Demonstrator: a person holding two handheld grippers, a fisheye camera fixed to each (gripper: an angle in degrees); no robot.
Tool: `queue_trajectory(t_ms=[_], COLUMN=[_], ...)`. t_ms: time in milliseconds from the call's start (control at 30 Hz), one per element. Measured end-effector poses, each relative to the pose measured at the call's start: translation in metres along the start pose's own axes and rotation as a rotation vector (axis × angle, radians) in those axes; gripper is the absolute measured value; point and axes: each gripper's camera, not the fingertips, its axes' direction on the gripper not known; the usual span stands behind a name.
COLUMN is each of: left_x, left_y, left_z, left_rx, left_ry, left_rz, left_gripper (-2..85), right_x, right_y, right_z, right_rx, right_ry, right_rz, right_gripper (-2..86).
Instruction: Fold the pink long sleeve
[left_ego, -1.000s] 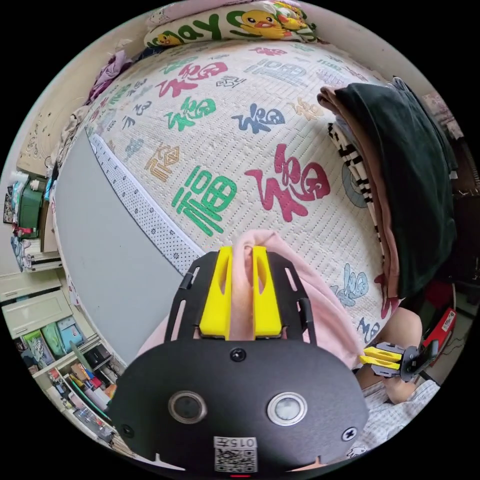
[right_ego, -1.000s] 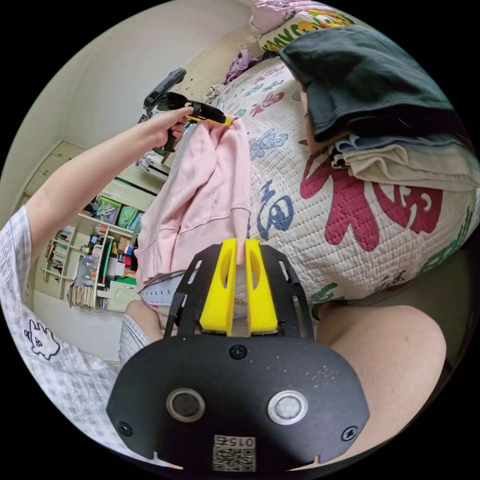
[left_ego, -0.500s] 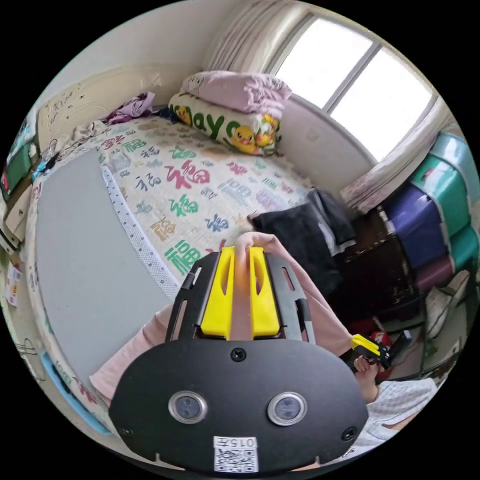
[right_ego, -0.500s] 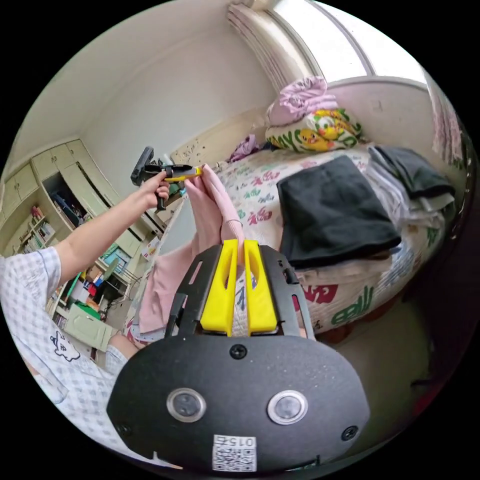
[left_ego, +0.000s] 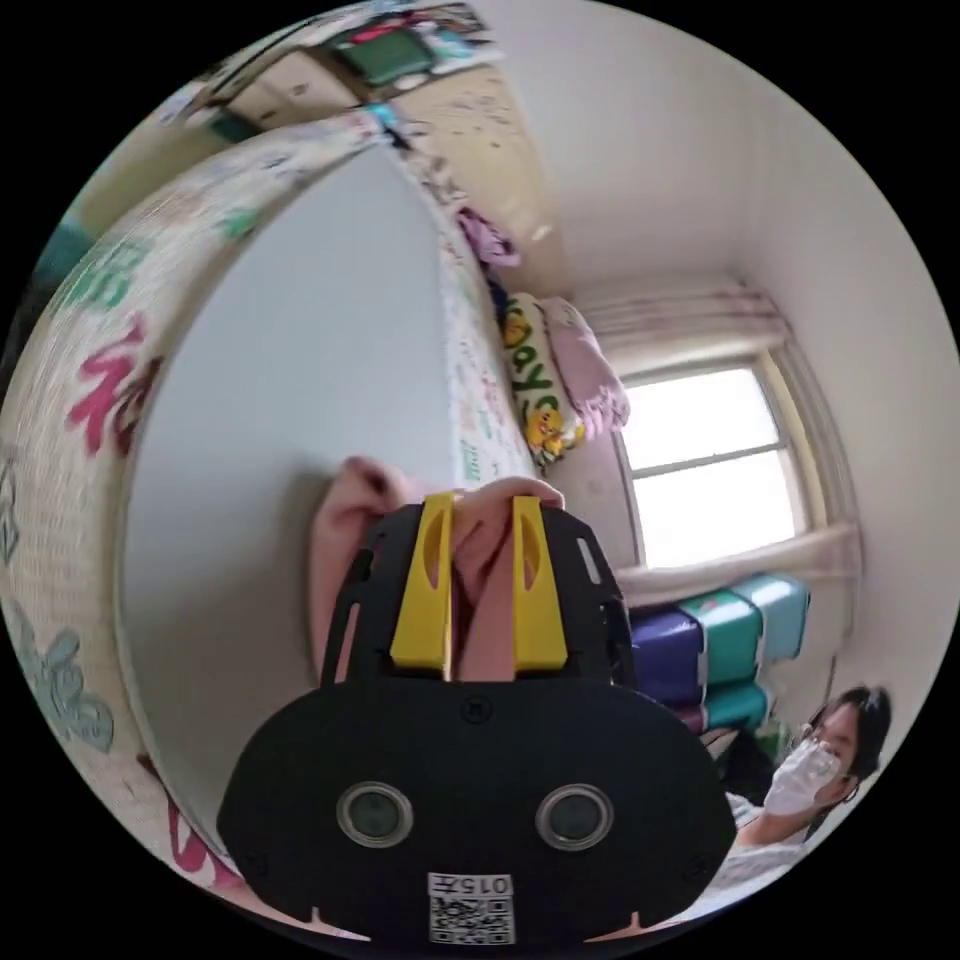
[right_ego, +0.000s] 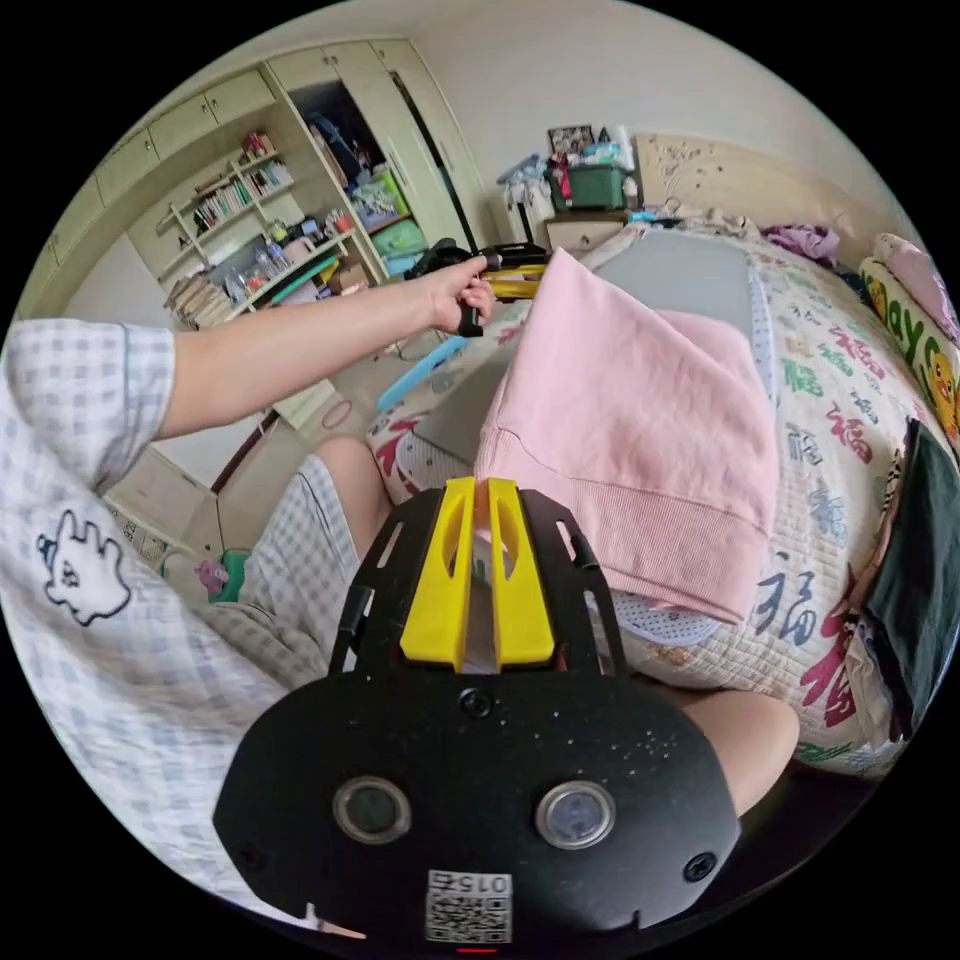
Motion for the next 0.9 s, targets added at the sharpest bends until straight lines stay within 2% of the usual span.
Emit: queue_trajectory(t_ms=[33,100,167,233,367,467,500,567,633,700,833,900], left_x=[-0.015,-0.063,-0.091,-0.103,-0.095,-0.081,-0.08,-0.084,-0.094,-0.109,-0.127,-0.133], left_y=[0.004,0.02,0.026,0.025,0.002,-0.01,-0.01,-0.008,-0.005,-0.001,-0.001,-0.002], left_z=[-0.004,-0.023,-0.037,-0.041,-0.018,0.0,0.003,0.005,0.003,-0.003,-0.004,0.0], left_rx=[0.01,0.115,0.194,0.181,0.009,-0.104,-0.115,-0.14,-0.155,-0.141,-0.146,-0.151], left_ry=[0.016,0.204,0.296,0.265,0.214,-0.018,-0.084,-0.122,-0.147,-0.151,-0.112,-0.116], left_rz=[-0.024,-0.08,-0.124,-0.118,-0.007,0.09,0.117,0.152,0.165,0.164,0.157,0.164], left_gripper=[10.3,13.0,13.9,14.6,16.4,10.5,8.6,8.0,7.5,7.1,7.1,7.1], right_x=[0.011,0.026,0.045,0.062,0.099,0.118,0.122,0.139,0.156,0.181,0.278,0.326], right_y=[-0.007,-0.017,-0.033,-0.044,-0.068,-0.085,-0.087,-0.095,-0.102,-0.121,-0.201,-0.241], right_z=[0.003,-0.002,-0.022,-0.039,-0.064,-0.064,-0.066,-0.077,-0.105,-0.148,-0.243,-0.265], right_rx=[-0.026,-0.054,-0.068,-0.066,-0.111,-0.246,-0.274,-0.354,-0.32,-0.251,-0.09,-0.057], right_ry=[-0.032,-0.044,-0.012,-0.022,-0.052,-0.075,-0.122,-0.408,-0.496,-0.439,0.013,0.134], right_rz=[0.0,0.009,0.006,0.009,-0.003,-0.054,-0.075,-0.112,-0.143,-0.191,-0.172,-0.136], right_gripper=[1.4,1.5,1.7,1.7,1.6,1.1,0.9,0.3,0.4,1.0,5.5,8.0])
